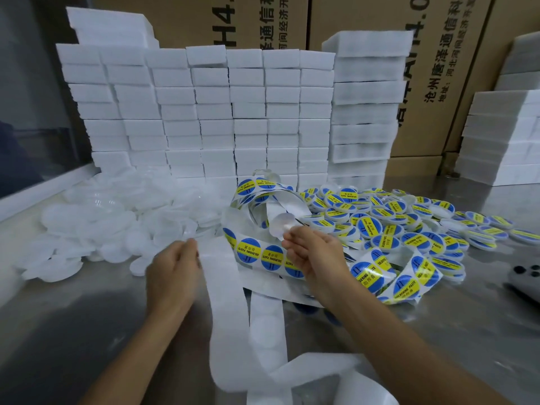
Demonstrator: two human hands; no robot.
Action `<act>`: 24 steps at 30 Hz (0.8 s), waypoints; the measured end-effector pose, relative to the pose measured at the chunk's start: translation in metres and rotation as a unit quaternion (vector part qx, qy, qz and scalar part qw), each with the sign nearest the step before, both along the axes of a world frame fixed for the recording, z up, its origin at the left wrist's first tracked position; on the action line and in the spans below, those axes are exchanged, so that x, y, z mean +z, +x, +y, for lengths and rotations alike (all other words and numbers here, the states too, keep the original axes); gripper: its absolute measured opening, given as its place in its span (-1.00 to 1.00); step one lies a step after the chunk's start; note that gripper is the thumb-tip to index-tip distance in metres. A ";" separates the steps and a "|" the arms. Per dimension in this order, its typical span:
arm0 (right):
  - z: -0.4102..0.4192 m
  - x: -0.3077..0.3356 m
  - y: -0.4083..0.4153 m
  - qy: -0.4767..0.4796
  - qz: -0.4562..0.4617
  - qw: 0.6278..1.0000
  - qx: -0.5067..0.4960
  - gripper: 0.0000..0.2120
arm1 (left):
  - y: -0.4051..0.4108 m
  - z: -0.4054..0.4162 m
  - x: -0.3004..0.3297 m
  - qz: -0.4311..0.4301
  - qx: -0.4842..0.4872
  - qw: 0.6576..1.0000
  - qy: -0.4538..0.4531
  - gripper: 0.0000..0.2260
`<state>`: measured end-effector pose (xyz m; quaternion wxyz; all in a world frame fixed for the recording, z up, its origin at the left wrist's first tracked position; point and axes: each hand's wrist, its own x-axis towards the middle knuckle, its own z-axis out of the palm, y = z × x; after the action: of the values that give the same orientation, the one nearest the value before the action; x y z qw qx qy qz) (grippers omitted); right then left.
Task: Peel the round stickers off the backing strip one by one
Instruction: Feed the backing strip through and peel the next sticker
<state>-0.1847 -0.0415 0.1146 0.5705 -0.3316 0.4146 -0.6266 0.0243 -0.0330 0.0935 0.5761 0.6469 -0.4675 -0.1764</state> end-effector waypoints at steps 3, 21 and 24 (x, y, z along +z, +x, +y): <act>0.001 0.000 0.000 -0.018 -0.011 1.000 -0.010 -0.91 | 0.020 0.001 0.001 -0.150 0.090 0.983 0.056 -0.85; 0.000 -0.005 0.003 -0.104 0.109 0.987 -0.061 -0.81 | 0.046 0.004 -0.007 -0.312 0.108 0.928 0.171 -0.75; 0.000 -0.006 0.004 -0.109 0.126 0.984 -0.058 -0.81 | 0.048 0.003 -0.008 -0.281 0.093 0.939 0.176 -0.85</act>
<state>-0.1808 -0.0416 0.1082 0.4367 -0.4433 0.4310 -0.6535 0.0723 -0.0302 0.0852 0.3120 0.8015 -0.5099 -0.0125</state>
